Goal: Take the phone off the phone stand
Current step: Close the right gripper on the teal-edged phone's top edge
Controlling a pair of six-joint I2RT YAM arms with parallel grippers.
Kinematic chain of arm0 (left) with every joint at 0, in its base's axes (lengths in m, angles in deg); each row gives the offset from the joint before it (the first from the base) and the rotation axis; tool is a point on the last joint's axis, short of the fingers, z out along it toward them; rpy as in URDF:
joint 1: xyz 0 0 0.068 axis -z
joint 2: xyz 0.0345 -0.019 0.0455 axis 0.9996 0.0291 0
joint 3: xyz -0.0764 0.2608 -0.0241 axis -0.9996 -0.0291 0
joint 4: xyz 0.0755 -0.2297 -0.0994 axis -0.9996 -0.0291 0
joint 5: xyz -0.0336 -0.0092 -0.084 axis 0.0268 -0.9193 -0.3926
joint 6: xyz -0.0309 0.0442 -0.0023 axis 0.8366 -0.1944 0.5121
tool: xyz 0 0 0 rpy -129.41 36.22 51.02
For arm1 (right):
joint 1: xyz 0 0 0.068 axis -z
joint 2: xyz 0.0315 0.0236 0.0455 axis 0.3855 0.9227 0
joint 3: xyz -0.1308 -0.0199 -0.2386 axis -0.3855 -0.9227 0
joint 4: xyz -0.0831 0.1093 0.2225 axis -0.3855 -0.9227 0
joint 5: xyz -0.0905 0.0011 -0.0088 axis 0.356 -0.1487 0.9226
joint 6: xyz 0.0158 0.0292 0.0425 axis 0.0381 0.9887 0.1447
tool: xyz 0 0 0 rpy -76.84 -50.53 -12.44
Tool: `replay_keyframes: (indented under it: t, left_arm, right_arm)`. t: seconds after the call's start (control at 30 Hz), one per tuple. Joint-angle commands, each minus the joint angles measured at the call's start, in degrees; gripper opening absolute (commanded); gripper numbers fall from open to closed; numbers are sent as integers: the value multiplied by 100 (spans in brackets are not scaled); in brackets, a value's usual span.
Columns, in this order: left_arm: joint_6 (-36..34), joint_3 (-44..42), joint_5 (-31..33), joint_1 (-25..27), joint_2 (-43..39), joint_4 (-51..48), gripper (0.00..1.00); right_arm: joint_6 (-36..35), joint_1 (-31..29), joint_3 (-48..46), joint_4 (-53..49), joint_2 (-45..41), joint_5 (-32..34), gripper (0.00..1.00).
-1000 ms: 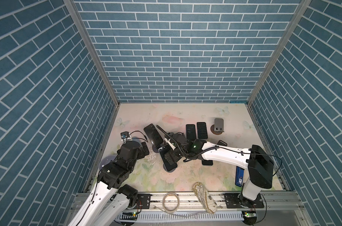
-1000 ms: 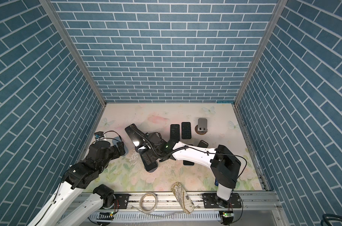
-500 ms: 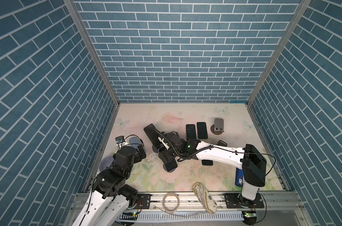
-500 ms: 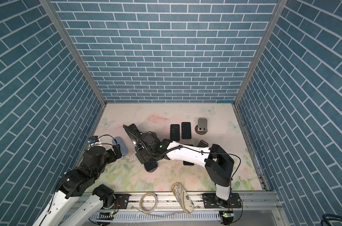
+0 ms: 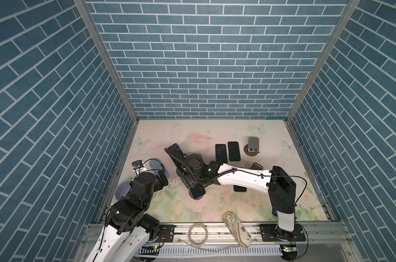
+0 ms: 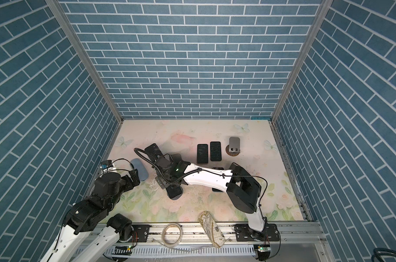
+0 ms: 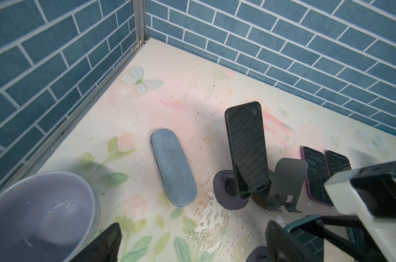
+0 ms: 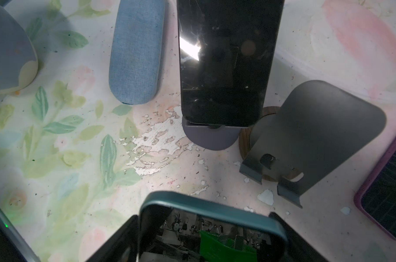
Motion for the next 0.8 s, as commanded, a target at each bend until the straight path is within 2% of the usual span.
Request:
replay_keyframes:
  t: [0.0,0.33,0.5,0.77]
  left_arm:
    - [0,-35,18,11,61,-21,100]
    - [0,-35,27,13,149,68,100]
    - [13,-53,-6,12,243,147,100]
    - [-38,-35,-94,16,414,252,100]
  right_arm:
    - [135,-44,263,-297,89,222,82]
    - [118,-54,261,-289,47,293,59]
    - [87,-53,249,-232,-81,287,55]
    - [9,-36,240,-106,-393,453,55]
